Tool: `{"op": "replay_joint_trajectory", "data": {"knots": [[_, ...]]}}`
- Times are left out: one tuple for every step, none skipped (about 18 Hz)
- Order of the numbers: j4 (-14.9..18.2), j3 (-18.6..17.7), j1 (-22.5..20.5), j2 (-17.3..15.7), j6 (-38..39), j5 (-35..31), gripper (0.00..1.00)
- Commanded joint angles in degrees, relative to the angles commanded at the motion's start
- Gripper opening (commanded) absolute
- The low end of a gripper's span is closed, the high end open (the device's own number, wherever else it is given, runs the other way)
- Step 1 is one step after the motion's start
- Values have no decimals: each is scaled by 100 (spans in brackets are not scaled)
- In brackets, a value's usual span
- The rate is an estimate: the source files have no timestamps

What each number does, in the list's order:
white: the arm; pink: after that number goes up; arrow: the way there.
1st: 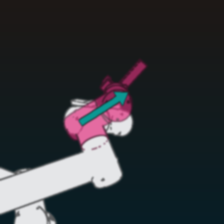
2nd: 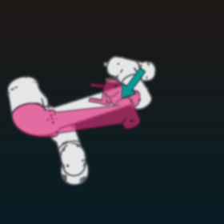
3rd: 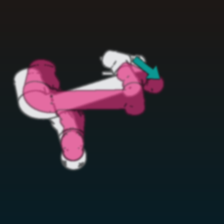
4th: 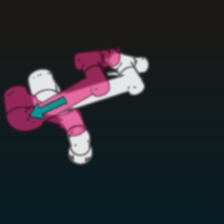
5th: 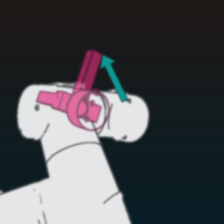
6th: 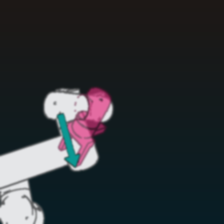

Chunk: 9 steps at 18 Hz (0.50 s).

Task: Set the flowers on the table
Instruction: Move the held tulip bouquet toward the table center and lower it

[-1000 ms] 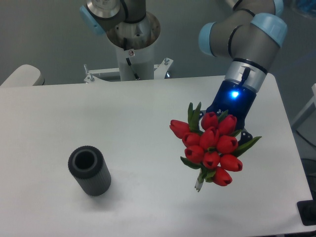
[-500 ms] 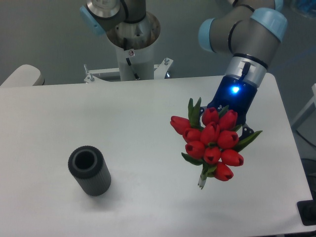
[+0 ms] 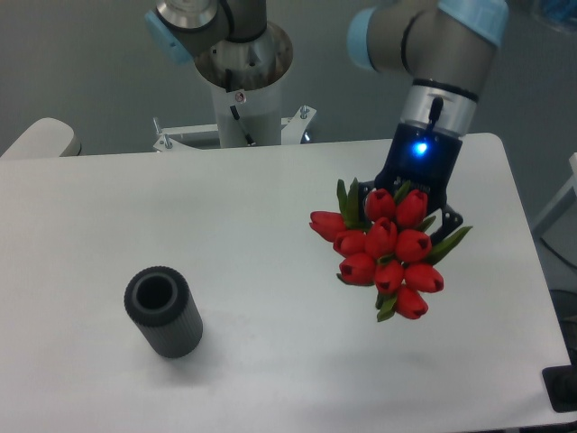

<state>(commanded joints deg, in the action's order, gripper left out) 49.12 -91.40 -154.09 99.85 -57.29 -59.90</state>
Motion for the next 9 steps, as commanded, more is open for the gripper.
{"op": "replay_joint_trajectory", "data": {"knots": [[97, -26, 132, -53, -175, -395, 32], [202, -53, 246, -88, -273, -817, 32], [308, -97, 387, -88, -291, -1274, 32], [370, -114, 571, -80, -291, -1731, 32], [379, -149, 755, -71, -291, -2196, 32], [431, -184, 879, -19, -291, -2671, 32], [432, -211, 1011, 25, -300, -3050, 32], [423, -281, 1160, 43, -300, -3271, 32], [380, -316, 1249, 96, -292, -3421, 32]]}}
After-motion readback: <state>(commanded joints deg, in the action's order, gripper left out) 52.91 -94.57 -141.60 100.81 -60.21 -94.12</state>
